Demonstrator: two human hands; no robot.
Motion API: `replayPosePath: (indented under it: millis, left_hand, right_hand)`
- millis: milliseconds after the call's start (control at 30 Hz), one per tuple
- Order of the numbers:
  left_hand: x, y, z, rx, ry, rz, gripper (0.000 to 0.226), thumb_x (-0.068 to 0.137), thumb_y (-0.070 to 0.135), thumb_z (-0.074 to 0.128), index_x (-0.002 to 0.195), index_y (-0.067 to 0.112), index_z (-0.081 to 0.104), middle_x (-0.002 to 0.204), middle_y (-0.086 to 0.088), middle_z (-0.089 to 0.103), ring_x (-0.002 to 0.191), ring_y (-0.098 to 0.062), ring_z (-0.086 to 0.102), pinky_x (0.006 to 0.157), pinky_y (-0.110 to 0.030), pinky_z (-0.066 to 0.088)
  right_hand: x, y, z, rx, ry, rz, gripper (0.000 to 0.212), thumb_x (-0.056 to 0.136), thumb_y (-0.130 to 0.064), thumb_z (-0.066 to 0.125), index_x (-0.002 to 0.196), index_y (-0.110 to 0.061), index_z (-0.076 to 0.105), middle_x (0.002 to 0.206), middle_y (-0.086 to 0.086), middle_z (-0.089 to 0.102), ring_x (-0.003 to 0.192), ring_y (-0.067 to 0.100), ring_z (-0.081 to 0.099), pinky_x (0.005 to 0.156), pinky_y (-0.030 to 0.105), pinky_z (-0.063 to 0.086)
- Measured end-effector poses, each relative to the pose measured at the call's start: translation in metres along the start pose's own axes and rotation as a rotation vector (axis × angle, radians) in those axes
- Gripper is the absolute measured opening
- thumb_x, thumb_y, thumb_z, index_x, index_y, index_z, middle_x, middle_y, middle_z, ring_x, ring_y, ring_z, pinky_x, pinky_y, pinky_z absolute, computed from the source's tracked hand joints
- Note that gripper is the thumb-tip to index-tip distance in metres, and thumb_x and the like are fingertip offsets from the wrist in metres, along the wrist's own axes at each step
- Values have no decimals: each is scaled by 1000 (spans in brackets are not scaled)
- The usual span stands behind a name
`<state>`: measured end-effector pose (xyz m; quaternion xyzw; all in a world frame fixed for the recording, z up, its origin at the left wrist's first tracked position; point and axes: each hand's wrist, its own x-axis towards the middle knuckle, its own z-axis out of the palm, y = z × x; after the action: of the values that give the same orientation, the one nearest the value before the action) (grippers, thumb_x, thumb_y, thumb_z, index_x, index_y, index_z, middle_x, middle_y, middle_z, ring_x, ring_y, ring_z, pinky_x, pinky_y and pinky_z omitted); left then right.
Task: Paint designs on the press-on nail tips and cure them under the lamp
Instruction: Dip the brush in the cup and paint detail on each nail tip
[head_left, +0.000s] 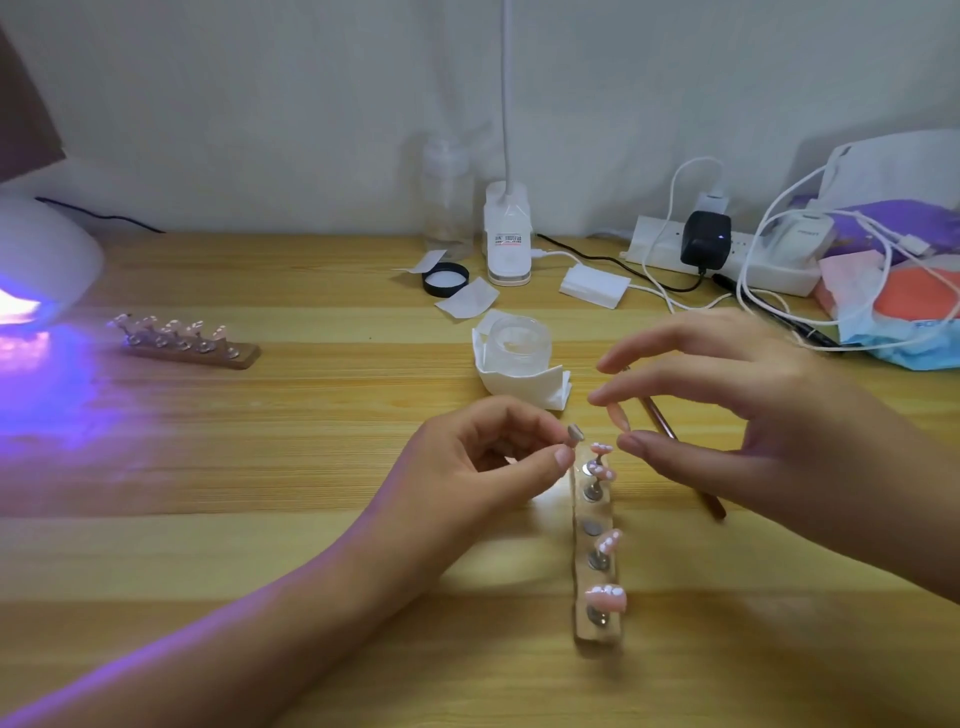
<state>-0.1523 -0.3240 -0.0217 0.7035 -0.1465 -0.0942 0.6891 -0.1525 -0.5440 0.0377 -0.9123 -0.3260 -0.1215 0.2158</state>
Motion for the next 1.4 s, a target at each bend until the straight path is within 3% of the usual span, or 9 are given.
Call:
replayPosePath:
  millis: [133,300,500,733,1033,1233,1400]
  left_hand:
    - [0,0,0,5,-17,14,8,79,23,75,81,31,74,80,12,71,71,0,60,67,-11,47]
    - [0,0,1,-6,-17,20,6,75,26,74,80,23,73,76,10,70,68,0,60,64,-10,46]
    - [0,-2,1,-9,-13,18,9,76,26,74,82,19,73,82,-2,73,72,-5,61,67,-14,48]
    - [-1,-3,0,26,-16,20,4,83,15,75,82,19,73,85,-5,74,74,-6,63,68,-14,50]
    - [-1,-2,0,13,-17,29,1,78,21,75,78,21,73,78,2,73,71,-4,63,66,-14,48]
    - [-2,-2,1,-23,-25,44,4,78,20,73,79,16,73,90,-8,76,93,-26,72,81,-30,55]
    - [-2,0,1,-48,-44,47,1,80,19,73,80,18,73,94,-3,76,95,-28,71,77,-24,54]
  right_hand:
    - [1,-3,5,-6,-1,-3,27,87,-42,65,107,-27,74,113,-9,64,111,15,57,94,33,44]
    - [0,-3,10,14,-27,-12,26,88,-44,66,107,-28,75,112,-10,64,110,13,57,96,26,39]
    - [0,-5,14,40,-21,-20,23,88,-37,66,107,-26,74,111,-10,64,108,16,59,91,36,46]
    - [-1,-5,17,65,-40,3,29,86,-41,61,108,-28,74,112,-13,64,110,13,57,93,32,45]
    - [0,-8,19,128,-65,63,27,84,-42,61,105,-33,75,117,-16,62,117,11,53,97,25,39]
    - [1,-8,19,273,-60,124,25,78,-44,65,100,-36,76,118,-21,59,121,8,51,100,24,38]
    - [1,-8,18,297,-61,134,29,76,-48,65,101,-37,75,120,-20,58,123,6,51,101,24,38]
